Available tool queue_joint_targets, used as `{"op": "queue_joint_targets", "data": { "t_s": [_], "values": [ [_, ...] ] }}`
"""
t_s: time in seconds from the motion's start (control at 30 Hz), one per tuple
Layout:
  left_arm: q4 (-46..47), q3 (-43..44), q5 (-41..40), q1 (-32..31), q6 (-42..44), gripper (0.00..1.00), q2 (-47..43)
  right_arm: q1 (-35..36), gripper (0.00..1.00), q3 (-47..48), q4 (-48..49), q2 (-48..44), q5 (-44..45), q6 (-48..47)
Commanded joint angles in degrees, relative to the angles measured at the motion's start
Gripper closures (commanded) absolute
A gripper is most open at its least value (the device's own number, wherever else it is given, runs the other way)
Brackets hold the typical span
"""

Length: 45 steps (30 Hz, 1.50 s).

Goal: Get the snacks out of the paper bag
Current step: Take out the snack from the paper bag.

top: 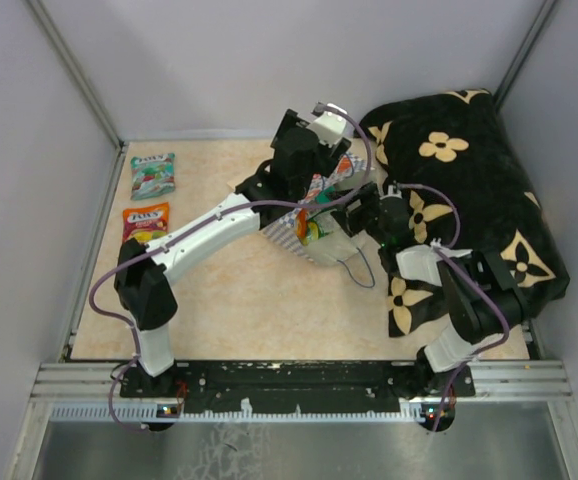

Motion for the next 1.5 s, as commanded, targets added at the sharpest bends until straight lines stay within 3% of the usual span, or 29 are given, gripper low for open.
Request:
{"op": "queue_joint_targets", "data": {
  "t_s": [0.0,0.2,0.63,0.77,0.83,0.9,1.1,1.27,1.47],
  "values": [
    [-0.8,2.7,-0.1,-0.3,-2.0,0.0,-1.6,2.1,0.3,8.6,3.5,4.4,-1.6,-1.7],
    [-2.2,2.2,0.7,-0.3,-2.7,0.0,-1.8,4.8,0.31,15.3,-7.0,9.9,-5.7,-11.9],
    [-3.9,2.7,3.0,0.4,-4.8,0.0,-1.3,7.9,0.39,16.4,11.0,22.3,-15.8,-16.3],
    [-5.2,3.3,3.3,0.7,-5.7,0.0,-0.9,9.0,0.52,16.1,16.1,23.7,-18.0,-16.1],
    [-5.6,3.4,3.2,0.9,-6.0,0.0,-0.8,9.2,0.74,14.7,17.9,23.0,-18.3,-16.1],
    [-6.0,3.5,3.2,1.2,-6.3,0.0,-0.9,9.2,1.0,12.2,19.2,21.0,-17.7,-15.9],
    [-7.6,3.5,3.9,2.4,-7.9,0.0,-1.1,7.0,1.0,3.9,11.5,6.5,-13.4,-19.9],
    [-7.7,2.7,4.0,2.9,-7.9,0.0,-1.5,5.5,1.0,1.1,-8.0,-11.7,-7.7,-29.4],
    [-7.5,2.3,3.9,3.4,-7.0,0.0,-1.4,4.9,1.0,-0.4,-24.1,-23.6,-2.9,-38.2]
  ]
}}
